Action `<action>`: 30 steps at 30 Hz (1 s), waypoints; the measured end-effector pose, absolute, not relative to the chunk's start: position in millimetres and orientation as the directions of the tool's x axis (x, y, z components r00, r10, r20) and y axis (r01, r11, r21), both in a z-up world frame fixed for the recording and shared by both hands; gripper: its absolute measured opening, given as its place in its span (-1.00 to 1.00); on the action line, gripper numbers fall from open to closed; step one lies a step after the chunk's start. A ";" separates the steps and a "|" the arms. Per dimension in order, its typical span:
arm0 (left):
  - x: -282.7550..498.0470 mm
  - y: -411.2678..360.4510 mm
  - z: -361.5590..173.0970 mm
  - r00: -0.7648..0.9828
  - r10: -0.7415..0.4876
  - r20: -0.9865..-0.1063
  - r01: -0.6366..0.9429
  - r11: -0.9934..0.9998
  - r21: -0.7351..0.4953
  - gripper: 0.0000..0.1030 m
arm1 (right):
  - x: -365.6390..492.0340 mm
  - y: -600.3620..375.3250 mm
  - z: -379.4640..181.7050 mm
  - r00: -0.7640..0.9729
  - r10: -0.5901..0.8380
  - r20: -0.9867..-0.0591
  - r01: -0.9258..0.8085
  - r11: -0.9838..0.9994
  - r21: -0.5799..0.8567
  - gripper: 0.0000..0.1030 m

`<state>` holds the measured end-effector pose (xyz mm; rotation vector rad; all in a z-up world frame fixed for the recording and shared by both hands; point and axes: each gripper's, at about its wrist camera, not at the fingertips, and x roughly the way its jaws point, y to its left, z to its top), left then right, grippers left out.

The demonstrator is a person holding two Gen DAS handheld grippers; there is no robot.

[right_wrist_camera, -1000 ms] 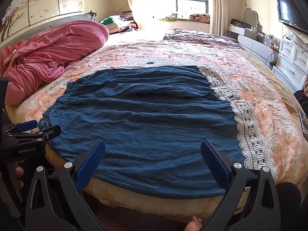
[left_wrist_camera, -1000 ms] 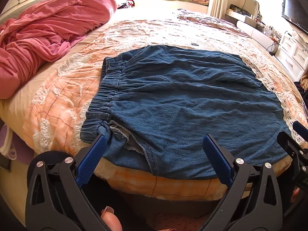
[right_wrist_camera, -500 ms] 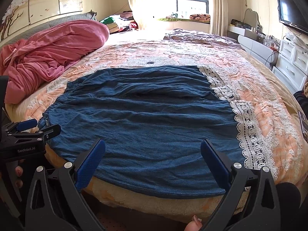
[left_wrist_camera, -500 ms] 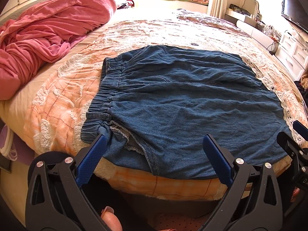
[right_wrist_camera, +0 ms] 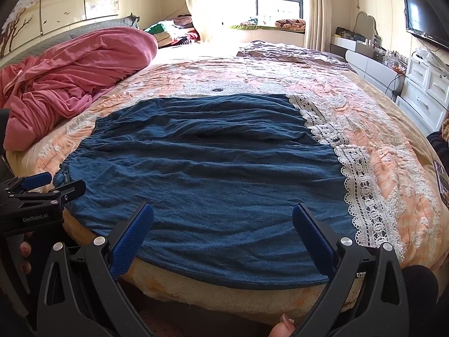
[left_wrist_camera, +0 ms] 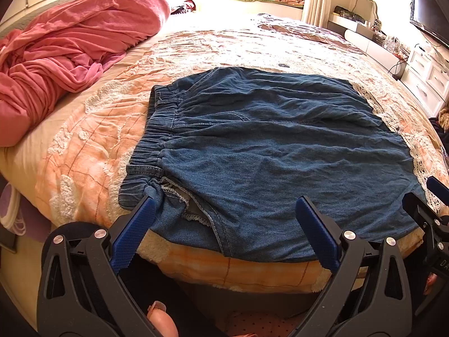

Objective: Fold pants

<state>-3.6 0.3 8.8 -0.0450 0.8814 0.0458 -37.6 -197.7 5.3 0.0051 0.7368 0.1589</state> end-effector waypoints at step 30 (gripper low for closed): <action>59.0 48.7 23.7 0.653 0.025 -0.757 -0.069 0.997 -0.026 0.82 | 38.4 -173.9 13.5 0.664 0.258 -0.702 -0.260 0.960 0.107 0.92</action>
